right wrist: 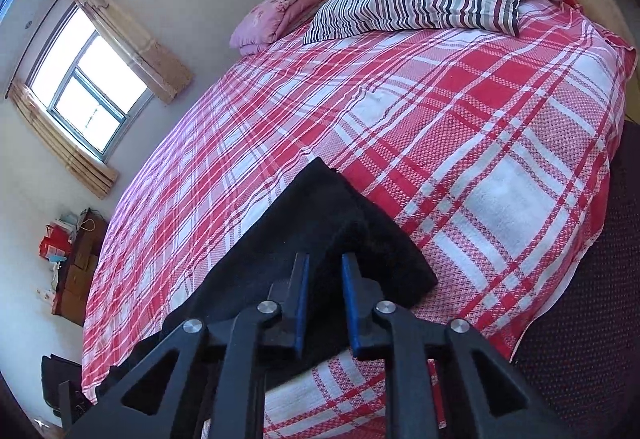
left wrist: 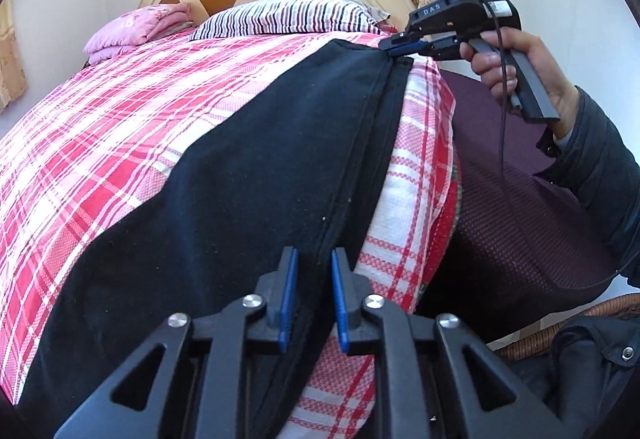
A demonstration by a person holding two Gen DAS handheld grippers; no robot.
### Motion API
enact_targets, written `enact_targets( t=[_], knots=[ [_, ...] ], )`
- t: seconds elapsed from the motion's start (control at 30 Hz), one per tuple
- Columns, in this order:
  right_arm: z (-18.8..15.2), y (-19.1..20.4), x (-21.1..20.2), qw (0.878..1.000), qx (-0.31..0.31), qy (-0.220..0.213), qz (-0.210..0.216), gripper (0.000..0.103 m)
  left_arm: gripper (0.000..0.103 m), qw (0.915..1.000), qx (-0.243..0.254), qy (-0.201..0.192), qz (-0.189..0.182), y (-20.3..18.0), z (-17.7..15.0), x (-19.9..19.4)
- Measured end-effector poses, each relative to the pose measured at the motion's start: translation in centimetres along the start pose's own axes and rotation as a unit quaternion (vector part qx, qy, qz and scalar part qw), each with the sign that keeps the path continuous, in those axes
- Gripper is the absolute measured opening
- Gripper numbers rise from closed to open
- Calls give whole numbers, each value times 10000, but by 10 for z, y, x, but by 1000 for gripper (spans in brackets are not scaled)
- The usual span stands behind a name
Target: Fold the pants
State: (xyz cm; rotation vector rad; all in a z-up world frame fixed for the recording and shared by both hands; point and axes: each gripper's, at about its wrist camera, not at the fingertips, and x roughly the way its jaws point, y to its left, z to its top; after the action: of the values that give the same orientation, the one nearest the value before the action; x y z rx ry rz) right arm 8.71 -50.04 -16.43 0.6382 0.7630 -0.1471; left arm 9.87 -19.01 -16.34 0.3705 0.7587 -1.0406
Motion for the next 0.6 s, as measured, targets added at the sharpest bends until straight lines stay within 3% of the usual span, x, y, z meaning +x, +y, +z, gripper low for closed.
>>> enact_targets(
  t=[0.1, 0.13, 0.23, 0.5, 0.6],
  knots=[
    [0, 1, 0, 10000, -26, -13, 18, 9, 18, 10000, -69, -39, -23, 2, -1, -1],
    [1, 1, -1, 10000, -34, -36, 34, 7, 10, 10000, -60, -49, 2, 2, 1, -2],
    [1, 4, -6, 9999, -71, -124, 58, 4, 6, 9999, -38, -87, 135, 3, 1, -3],
    [6, 22, -40, 9977, -355, -562, 112, 2, 4, 9992, -111, -362, 87, 6, 6, -20],
    [6, 28, -54, 9967, -480, -657, -81, 0, 4, 9992, -103, -378, 2, 6, 5, -23]
  ],
)
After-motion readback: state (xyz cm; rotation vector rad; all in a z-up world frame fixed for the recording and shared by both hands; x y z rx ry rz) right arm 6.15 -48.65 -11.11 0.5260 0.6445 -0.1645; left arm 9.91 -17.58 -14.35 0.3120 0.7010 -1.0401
